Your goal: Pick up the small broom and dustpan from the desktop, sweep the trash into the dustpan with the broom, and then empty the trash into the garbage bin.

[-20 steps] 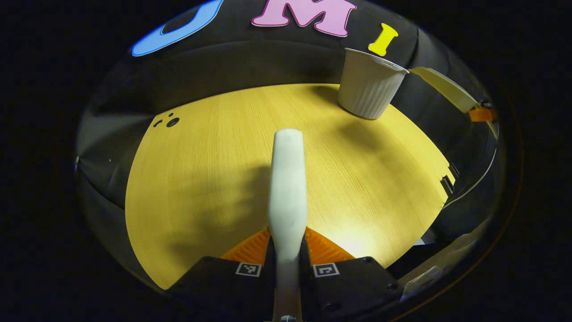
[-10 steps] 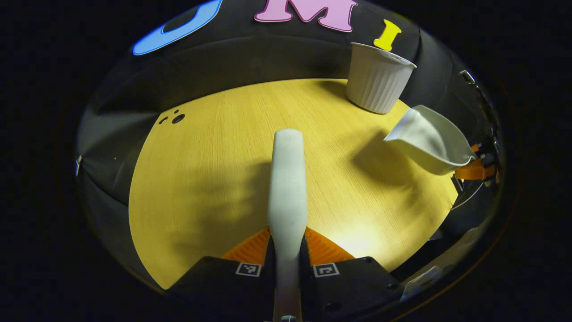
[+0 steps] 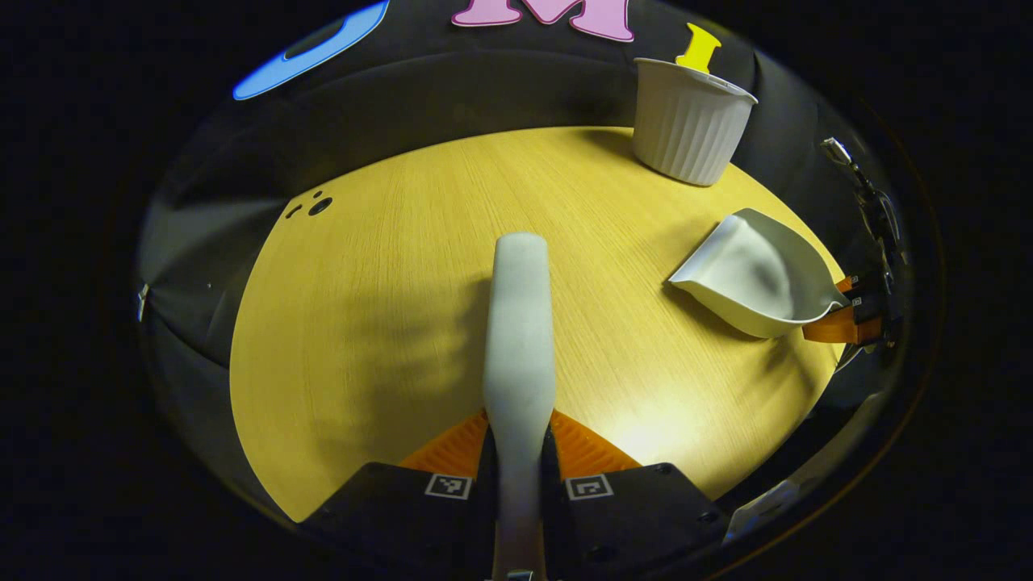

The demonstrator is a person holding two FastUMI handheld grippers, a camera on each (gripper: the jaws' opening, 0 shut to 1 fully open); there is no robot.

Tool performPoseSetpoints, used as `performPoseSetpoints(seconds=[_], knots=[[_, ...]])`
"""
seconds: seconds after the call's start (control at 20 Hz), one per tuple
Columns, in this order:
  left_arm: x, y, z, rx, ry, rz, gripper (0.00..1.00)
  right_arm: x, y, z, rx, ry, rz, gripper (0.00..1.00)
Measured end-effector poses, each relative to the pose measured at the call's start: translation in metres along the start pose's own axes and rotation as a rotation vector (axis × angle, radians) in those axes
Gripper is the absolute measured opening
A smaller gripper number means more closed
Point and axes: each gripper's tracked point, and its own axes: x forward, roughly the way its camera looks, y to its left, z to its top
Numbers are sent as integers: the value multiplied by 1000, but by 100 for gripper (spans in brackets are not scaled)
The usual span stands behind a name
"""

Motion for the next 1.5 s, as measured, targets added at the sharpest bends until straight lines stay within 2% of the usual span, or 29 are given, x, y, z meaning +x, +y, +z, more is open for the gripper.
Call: performPoseSetpoints(seconds=[0.1,0.25,0.5,0.55,0.6,0.65,0.75,0.8,0.85,0.9,0.95,1.0,1.05,1.1,1.2,1.25,1.3,1.5], knots=[[5,0,-4,1,17,-4,28,7,-1,-8,9,9,6,40],[8,1,-9,7,29,-2,31,11,1,-10,51,9,25,35],[4,0,-7,20,21,12,30,11,1,-14,36,16,18,38],[2,-1,-6,22,21,13,31,11,0,-16,29,24,15,41],[2,-1,-6,23,19,13,31,10,1,-17,19,28,15,39],[0,-2,-6,22,19,8,33,8,3,-17,9,27,19,40],[-7,-4,-7,27,12,4,47,3,4,-18,-12,25,16,42],[-10,-3,-9,37,9,6,42,-5,5,-18,-18,19,17,42],[-14,0,-8,51,2,16,51,-13,5,-17,-22,9,19,43],[-21,2,-7,65,-10,27,51,-21,5,-14,-26,-10,15,45],[-28,5,-5,74,-24,36,46,-30,4,-12,-31,-26,10,46],[-37,5,-3,75,-38,40,52,-42,5,-7,-31,-50,9,46],[-45,5,1,69,-61,40,52,-54,5,-2,-24,-81,10,39],[-53,6,7,59,-87,44,52,-66,6,5,-11,-114,12,46],[-74,7,25,35,-160,49,51,-88,8,23,18,-191,20,46],[-84,7,36,22,-205,47,51,-100,9,35,28,-234,19,53],[-95,8,51,8,-253,43,51,-111,9,47,35,-277,19,46],[-145,9,121,-36,-471,29,51,-164,8,109,37,-490,3,46]])
